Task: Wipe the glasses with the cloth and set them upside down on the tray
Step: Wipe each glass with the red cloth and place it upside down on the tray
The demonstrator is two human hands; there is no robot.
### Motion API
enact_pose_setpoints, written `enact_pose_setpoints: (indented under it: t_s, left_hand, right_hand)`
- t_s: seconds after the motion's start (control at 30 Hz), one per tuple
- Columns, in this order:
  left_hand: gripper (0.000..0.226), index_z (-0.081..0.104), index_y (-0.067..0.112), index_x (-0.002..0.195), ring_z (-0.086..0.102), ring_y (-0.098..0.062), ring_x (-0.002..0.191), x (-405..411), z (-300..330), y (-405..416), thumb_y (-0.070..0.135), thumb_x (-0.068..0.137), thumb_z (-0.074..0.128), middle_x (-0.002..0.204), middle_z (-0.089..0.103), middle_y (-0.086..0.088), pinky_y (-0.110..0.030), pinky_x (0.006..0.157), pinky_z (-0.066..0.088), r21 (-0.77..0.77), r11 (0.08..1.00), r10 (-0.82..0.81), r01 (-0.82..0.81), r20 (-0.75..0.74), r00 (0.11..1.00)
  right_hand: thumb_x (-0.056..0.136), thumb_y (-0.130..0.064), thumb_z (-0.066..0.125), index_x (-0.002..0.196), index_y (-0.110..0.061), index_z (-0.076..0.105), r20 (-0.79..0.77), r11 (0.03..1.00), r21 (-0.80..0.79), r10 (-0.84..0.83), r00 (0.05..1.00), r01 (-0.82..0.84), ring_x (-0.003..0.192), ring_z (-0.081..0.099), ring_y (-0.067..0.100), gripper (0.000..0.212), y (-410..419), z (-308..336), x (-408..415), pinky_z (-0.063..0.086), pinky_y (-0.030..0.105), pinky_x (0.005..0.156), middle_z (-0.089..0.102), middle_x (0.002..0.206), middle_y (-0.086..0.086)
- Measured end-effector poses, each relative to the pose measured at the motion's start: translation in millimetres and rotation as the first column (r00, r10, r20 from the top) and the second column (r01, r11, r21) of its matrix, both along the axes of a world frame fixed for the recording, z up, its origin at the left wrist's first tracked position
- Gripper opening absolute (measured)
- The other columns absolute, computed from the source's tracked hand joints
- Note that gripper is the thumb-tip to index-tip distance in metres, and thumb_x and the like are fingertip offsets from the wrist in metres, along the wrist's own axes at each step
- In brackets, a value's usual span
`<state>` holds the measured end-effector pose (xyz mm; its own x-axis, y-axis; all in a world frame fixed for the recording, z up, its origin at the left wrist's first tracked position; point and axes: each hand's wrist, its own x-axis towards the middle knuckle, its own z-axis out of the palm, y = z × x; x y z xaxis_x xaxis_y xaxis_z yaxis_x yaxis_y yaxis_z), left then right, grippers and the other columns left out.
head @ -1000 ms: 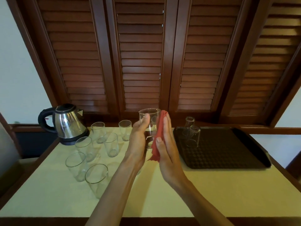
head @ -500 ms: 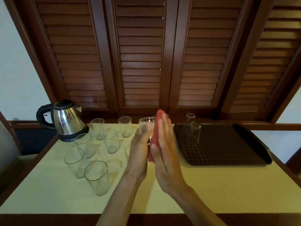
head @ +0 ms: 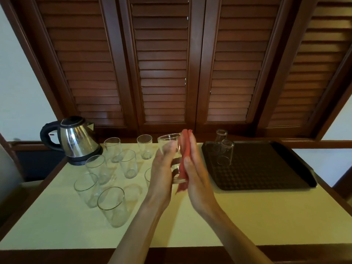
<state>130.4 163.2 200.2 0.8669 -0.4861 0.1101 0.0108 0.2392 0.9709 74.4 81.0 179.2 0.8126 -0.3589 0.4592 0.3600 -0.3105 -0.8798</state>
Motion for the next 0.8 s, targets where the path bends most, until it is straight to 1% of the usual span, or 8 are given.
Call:
enact_pose_setpoints:
  t_s: [0.07, 0.17, 0.2, 0.33, 0.5, 0.6, 0.67, 0.8]
  left_hand:
    - [0.058, 0.071, 0.024, 0.130, 0.074, -0.017, 0.111, 1, 1, -3, 0.062, 0.093, 0.047, 0.119, 0.076, -0.008, -0.036, 0.091, 0.061, 0.027, 0.998, -0.049, 0.048, 0.034, 0.998]
    - [0.061, 0.074, 0.020, 0.126, 0.077, -0.019, 0.099, 11, 11, -4, 0.063, 0.092, 0.047, 0.109, 0.076, -0.017, -0.029, 0.081, 0.061, -0.044, 0.999, 0.010, -0.010, 0.000, 1.000]
    - [0.061, 0.075, 0.018, 0.125, 0.077, -0.019, 0.102, 13, 12, -4, 0.062, 0.092, 0.048, 0.110, 0.079, -0.013, -0.030, 0.082, 0.061, -0.076, 0.996, 0.035, -0.036, -0.011, 0.999]
    - [0.058, 0.069, 0.026, 0.132, 0.074, -0.012, 0.111, -1, -2, -7, 0.062, 0.099, 0.037, 0.117, 0.078, 0.001, -0.031, 0.089, 0.062, 0.040, 0.999, -0.020, 0.016, 0.081, 0.997]
    - [0.056, 0.073, 0.021, 0.120, 0.076, -0.021, 0.106, 5, 14, -7, 0.063, 0.094, 0.045, 0.108, 0.079, -0.002, -0.044, 0.091, 0.063, -0.046, 0.994, 0.105, -0.102, 0.054, 0.993]
    - [0.060, 0.066, 0.015, 0.126, 0.075, -0.032, 0.105, 7, 15, -8, 0.063, 0.092, 0.057, 0.107, 0.078, -0.011, -0.044, 0.086, 0.063, -0.107, 0.982, 0.166, -0.158, 0.069, 0.984]
    - [0.058, 0.059, 0.015, 0.137, 0.073, -0.035, 0.106, 11, 7, -7, 0.055, 0.095, 0.064, 0.115, 0.073, -0.020, -0.044, 0.087, 0.062, -0.153, 0.975, 0.177, -0.160, 0.106, 0.978]
    - [0.063, 0.051, 0.011, 0.139, 0.072, -0.020, 0.115, 25, -1, 4, 0.018, 0.082, 0.077, 0.127, 0.067, -0.007, -0.026, 0.088, 0.059, -0.235, 0.958, 0.194, -0.162, 0.122, 0.973]
  right_hand:
    - [0.105, -0.034, 0.034, 0.160, -0.035, 0.006, -0.001, 0.999, -0.018, -0.042, 0.999, 0.042, 0.154, 0.005, -0.001, 0.061, -5, 11, 5, 0.012, 0.042, 0.128, 0.005, 0.167, -0.024]
    - [0.107, -0.029, 0.030, 0.161, -0.021, 0.010, 0.097, 0.936, -0.340, -0.062, 0.993, 0.092, 0.157, -0.003, 0.012, 0.057, 3, -4, 5, 0.004, 0.040, 0.128, 0.001, 0.170, -0.013]
    - [0.108, -0.030, 0.030, 0.161, -0.020, 0.011, 0.123, 0.935, -0.347, -0.035, 0.992, 0.076, 0.157, -0.002, 0.013, 0.057, 2, -10, 6, 0.006, 0.039, 0.128, 0.003, 0.170, -0.012]
    - [0.104, -0.037, 0.036, 0.160, -0.037, 0.011, 0.038, 0.995, 0.096, -0.031, 0.999, 0.027, 0.153, 0.018, 0.005, 0.061, -11, 7, 12, 0.024, 0.046, 0.125, 0.015, 0.168, -0.016]
    - [0.107, -0.033, 0.040, 0.161, -0.020, 0.012, 0.156, 0.984, -0.167, -0.040, 0.987, 0.067, 0.155, 0.017, 0.012, 0.062, 8, -9, -1, 0.025, 0.038, 0.124, 0.012, 0.170, -0.010]
    - [0.101, -0.036, 0.056, 0.155, -0.033, 0.031, 0.100, 0.951, 0.298, 0.057, 0.993, -0.084, 0.128, 0.054, 0.002, 0.060, 16, -6, -10, 0.049, 0.026, 0.098, 0.047, 0.153, -0.014]
    - [0.096, -0.024, 0.064, 0.149, -0.027, 0.047, 0.095, 0.751, 0.637, 0.147, 0.984, -0.174, 0.130, 0.057, 0.012, 0.055, 12, -3, -12, 0.045, 0.034, 0.104, 0.060, 0.143, -0.002]
    - [0.095, -0.006, 0.053, 0.135, -0.015, 0.061, -0.015, 0.539, 0.837, 0.187, 0.982, -0.089, 0.101, 0.068, 0.020, 0.043, -1, 8, -16, 0.048, 0.030, 0.086, 0.070, 0.125, 0.014]
